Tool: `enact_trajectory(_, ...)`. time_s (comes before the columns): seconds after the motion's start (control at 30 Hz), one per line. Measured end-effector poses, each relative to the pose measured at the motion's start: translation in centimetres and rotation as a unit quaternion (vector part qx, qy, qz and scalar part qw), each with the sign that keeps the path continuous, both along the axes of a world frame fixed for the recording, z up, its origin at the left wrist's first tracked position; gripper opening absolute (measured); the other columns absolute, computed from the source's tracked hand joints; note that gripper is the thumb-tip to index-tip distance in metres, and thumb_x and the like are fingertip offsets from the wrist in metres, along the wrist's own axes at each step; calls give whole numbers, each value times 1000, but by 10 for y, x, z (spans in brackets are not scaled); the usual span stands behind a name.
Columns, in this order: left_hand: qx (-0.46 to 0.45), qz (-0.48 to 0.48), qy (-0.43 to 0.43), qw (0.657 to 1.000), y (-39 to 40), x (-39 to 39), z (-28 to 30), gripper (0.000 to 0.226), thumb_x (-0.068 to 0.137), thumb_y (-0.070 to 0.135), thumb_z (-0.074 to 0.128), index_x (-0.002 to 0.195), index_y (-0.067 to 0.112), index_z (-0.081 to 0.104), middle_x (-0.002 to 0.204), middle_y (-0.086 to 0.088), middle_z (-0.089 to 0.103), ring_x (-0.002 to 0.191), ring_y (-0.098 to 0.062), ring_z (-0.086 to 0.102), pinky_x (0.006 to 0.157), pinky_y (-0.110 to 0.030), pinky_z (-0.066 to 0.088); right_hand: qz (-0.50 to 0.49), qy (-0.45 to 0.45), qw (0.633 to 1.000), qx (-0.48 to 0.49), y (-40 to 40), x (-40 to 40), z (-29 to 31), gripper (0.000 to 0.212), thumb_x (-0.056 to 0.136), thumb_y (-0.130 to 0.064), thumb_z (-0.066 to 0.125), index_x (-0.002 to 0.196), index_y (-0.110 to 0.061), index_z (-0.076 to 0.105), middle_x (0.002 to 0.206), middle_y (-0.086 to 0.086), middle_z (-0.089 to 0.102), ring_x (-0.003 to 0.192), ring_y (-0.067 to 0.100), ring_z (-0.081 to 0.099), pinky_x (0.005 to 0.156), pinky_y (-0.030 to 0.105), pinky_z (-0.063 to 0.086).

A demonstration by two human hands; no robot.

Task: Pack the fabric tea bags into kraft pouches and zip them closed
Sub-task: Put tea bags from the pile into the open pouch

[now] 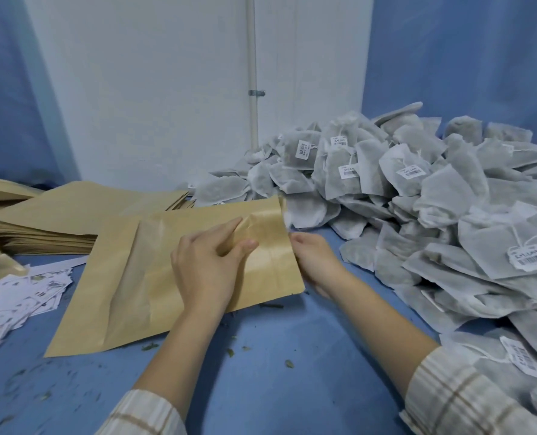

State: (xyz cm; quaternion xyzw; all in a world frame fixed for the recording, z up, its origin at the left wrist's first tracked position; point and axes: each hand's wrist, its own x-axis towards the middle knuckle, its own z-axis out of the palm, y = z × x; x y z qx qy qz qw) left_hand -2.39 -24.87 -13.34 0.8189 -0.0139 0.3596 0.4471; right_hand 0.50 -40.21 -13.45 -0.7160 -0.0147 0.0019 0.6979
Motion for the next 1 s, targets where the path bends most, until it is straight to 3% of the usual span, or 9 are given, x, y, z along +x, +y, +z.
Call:
enact_trajectory(0.13,9,-51,1,999,-3,-1,0,38,68,47,75,104,47,66,87,29,55,96,-2,45,100,-37,36,4,13,985,-172,1,-1,3,25,95,-16,46,115,-3,55,109,10,62,99,24,60,83,30,47)
enact_trajectory(0.27,85,-106,9,991,-19,-5,-5,41,67,54,71,107,49,65,81,29,54,95,-7,49,93,-31,37,47,81,996,-2,-12,-4,7,27,101,-18,37,83,-9,56,70,3,53,50,6,59,46,14,46)
enact_trajectory(0.33,119,-78,7,990,-22,-5,-11,42,70,54,70,111,46,64,86,23,61,98,-12,49,91,-27,33,-7,0,981,-192,-26,5,5,25,99,-15,39,83,-10,57,74,3,57,64,7,60,56,15,46)
enact_trajectory(0.4,157,-27,6,987,-21,-4,-16,42,74,56,66,114,43,64,103,19,67,102,-13,48,89,-23,25,-84,-108,900,-415,-49,15,-1,18,90,-12,46,91,-12,64,87,7,64,85,20,60,74,28,49)
enact_trajectory(0.5,165,21,-2,986,-18,-4,-21,41,76,53,66,115,38,66,108,16,68,103,-18,49,86,-22,20,-151,-49,718,-678,-80,24,-14,32,88,-19,45,119,-14,52,121,11,52,113,27,45,90,33,40)
enact_trajectory(0.6,176,38,-32,983,-22,-7,-26,38,74,46,72,109,30,71,104,13,70,97,-23,53,86,-25,22,-172,-14,625,-761,-91,26,-25,38,89,-20,44,124,-6,47,127,15,46,117,30,41,96,33,35)
enact_trajectory(0.73,189,73,-89,975,-24,-7,-32,35,69,37,80,100,22,75,96,8,73,88,-29,59,86,-32,30,-259,-136,675,-677,-82,29,-17,26,92,-16,40,105,-5,60,106,14,64,103,30,53,85,34,38)
enact_trajectory(0.83,176,87,-106,975,-23,-6,-32,35,68,34,82,99,20,75,96,5,73,89,-31,60,87,-33,30,-369,-179,810,-420,-71,24,-3,33,97,-23,38,82,-6,62,83,19,66,84,35,57,68,34,32)
enact_trajectory(1.0,117,88,-73,987,-18,-7,-26,35,72,35,77,104,22,74,102,6,72,98,-29,56,94,-27,22,-151,-55,985,67,-56,19,7,21,96,-11,45,81,-7,59,79,9,58,62,19,58,44,17,47)
